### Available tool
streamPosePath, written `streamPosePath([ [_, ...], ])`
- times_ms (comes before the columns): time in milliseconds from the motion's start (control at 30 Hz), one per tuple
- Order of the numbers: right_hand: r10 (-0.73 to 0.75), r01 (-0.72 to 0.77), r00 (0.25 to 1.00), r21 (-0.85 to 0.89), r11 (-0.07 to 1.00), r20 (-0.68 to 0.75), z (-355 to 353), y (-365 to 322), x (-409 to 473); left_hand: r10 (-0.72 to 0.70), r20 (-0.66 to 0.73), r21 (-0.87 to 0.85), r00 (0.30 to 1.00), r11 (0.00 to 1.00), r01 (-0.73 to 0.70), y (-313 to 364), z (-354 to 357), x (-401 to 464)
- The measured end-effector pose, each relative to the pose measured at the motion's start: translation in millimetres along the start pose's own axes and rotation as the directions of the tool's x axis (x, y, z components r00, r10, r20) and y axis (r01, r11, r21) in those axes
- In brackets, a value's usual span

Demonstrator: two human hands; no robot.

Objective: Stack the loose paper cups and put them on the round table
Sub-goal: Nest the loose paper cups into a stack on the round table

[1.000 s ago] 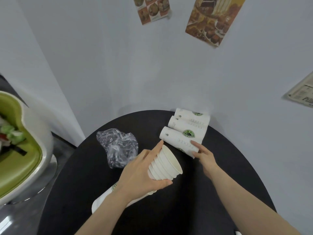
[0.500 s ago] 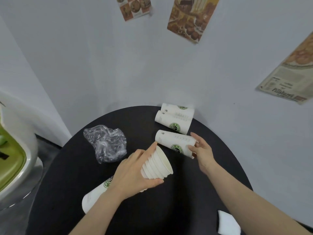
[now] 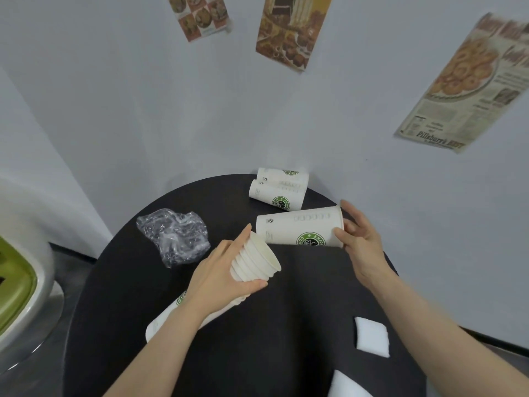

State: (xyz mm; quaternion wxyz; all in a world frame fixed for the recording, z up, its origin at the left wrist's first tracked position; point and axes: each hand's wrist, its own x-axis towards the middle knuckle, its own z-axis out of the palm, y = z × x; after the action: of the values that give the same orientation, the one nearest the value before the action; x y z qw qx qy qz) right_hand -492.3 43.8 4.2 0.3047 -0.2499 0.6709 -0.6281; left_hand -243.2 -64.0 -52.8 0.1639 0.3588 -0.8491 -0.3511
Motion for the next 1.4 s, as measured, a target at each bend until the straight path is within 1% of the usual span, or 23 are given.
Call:
streamPosePath([
  [133, -0.073, 0.073, 0.997, -0.031, 0.997, 0.000, -4, -10, -12, -0.011, 0.022, -0.028, 1.000, 1.000, 0.012, 0, -2, -5],
  [300, -0.145, 0.145, 0.989, -0.011, 0.989, -0.028, -14, -22, -20, -0.024, 0.038, -0.043, 0.999, 0.999, 0.026, 1, -2, -8],
  [500, -0.154, 0.154, 0.988, 0.000, 0.988, 0.029, -13, -27, -32, -0.009, 0.049, -0.063, 0.999, 0.998, 0.012, 4, -4, -11],
  [667, -0.167, 0.170, 0.983, -0.032, 0.985, 0.076, -8, -30, -41, 0.000, 0.041, -0.068, 0.999, 0.998, 0.003, 4, -4, -14],
  [800, -0.177, 0.190, 0.974, -0.081, 0.978, 0.142, -2, -32, -48, 0.016, 0.034, -0.074, 0.999, 0.997, -0.013, 6, -4, -14],
  [1067, -0.112, 0.132, 0.952, -0.052, 0.990, 0.284, 33, -17, -64, 0.062, 0.038, -0.033, 0.997, 0.998, -0.061, 18, 1, -10],
  [1200, -0.070, 0.101, 0.921, -0.061, 0.993, 0.383, 54, -6, -72, 0.057, 0.046, -0.033, 0.997, 0.998, -0.055, 18, 2, -5],
  [1333, -0.039, 0.077, 0.918, -0.080, 0.994, 0.395, 65, 1, -74, 0.048, 0.064, -0.022, 0.997, 0.999, -0.046, 18, 2, -2],
  [1400, -0.030, 0.065, 0.920, -0.076, 0.995, 0.392, 66, 4, -72, 0.042, 0.068, 0.012, 0.997, 0.999, -0.043, 18, 3, 0],
])
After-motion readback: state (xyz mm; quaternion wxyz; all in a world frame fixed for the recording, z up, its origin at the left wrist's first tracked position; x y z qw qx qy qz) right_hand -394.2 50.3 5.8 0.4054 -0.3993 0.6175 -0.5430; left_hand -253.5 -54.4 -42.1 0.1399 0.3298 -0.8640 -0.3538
